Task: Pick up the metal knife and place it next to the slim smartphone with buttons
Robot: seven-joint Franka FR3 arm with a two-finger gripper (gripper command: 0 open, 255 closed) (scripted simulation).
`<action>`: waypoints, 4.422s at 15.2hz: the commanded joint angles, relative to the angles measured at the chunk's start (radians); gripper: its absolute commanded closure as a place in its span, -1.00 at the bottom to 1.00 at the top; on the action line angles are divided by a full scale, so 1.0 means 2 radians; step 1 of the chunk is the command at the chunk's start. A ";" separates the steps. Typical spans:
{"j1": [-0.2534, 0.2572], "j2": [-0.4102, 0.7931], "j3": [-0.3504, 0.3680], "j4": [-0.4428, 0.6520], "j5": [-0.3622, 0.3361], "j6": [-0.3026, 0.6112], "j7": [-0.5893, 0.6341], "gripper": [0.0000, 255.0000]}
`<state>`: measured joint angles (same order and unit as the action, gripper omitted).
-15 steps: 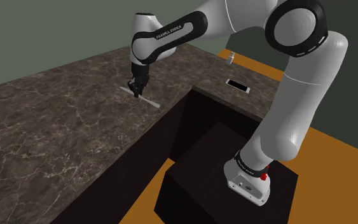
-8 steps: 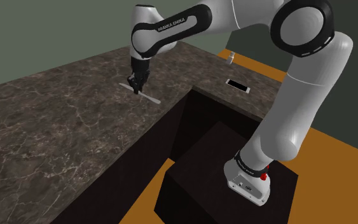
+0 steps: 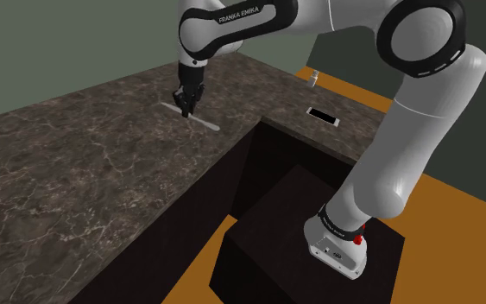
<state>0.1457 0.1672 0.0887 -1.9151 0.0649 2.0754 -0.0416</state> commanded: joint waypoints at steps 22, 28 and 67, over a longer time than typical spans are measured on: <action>-0.129 -0.082 -0.115 -0.090 0.002 -0.009 -0.244 1.00; -0.165 -0.067 -0.151 -0.071 0.002 -0.018 -0.317 1.00; -0.429 0.286 -0.234 0.378 0.105 -0.146 -0.639 1.00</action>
<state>-0.7122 0.7314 -0.3798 -1.1589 0.2733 1.7735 -1.3193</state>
